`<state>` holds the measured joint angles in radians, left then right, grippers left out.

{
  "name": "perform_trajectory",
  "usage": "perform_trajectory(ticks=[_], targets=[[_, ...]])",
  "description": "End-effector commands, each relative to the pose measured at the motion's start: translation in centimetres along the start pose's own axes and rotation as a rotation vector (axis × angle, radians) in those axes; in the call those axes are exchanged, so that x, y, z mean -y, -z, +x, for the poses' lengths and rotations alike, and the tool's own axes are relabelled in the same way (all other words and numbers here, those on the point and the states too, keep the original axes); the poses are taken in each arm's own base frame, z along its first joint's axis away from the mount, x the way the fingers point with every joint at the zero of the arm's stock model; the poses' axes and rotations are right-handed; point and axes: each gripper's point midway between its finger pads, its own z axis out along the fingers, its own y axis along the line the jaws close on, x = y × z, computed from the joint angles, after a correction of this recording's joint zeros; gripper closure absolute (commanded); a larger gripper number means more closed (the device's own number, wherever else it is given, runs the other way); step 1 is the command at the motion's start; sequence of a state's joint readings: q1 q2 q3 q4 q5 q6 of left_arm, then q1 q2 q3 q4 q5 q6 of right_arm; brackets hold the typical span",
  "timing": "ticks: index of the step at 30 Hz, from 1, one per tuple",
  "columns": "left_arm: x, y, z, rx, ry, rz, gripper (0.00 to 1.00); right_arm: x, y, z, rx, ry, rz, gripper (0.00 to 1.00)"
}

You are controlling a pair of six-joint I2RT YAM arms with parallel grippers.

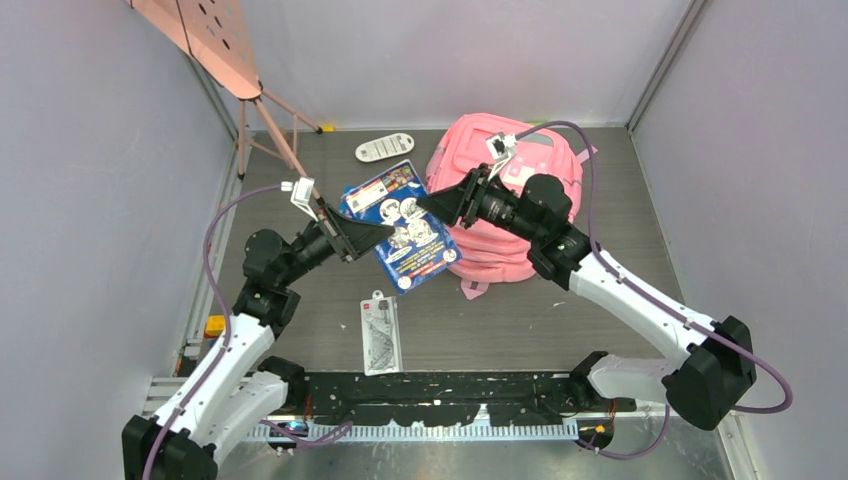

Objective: Pack the student bag
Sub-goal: Pick up the book from the center of the board.

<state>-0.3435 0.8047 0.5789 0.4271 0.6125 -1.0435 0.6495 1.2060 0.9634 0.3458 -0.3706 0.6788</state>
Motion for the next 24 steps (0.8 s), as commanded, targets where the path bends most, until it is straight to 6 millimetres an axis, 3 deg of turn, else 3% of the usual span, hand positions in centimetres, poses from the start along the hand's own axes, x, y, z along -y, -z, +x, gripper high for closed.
perform_trajectory(ticks=[1, 2, 4, 6, 12, 16, 24], targets=[[4.2, 1.2, -1.3, 0.038, -0.173, 0.120, 1.00, 0.7, 1.5, -0.6, -0.061, 0.120, 0.054, 0.38], [4.6, 1.4, -1.3, 0.035, -0.193, 0.133, 1.00, 0.3, 1.7, 0.0, -0.098, 0.142, 0.026, 0.26], [5.6, 1.6, -1.3, 0.025, -0.231, 0.163, 1.00, -0.1, 2.2, 1.2, -0.166, 0.149, -0.001, 0.13], [6.5, 1.8, -1.3, 0.007, -0.265, 0.195, 1.00, -0.7, 2.8, 2.2, -0.221, 0.149, -0.038, 0.08], [9.2, 2.4, -0.8, -0.058, -0.341, 0.299, 1.00, -4.3, 3.7, 3.3, -0.329, 0.114, -0.231, 0.04], [11.1, 3.0, -1.1, -0.062, -0.398, 0.355, 1.00, -5.2, 3.7, 3.6, -0.359, 0.106, -0.282, 0.03], [11.3, 2.8, -0.9, -0.093, -0.416, 0.372, 1.00, -8.1, 2.7, 3.9, -0.376, 0.115, -0.387, 0.08]])
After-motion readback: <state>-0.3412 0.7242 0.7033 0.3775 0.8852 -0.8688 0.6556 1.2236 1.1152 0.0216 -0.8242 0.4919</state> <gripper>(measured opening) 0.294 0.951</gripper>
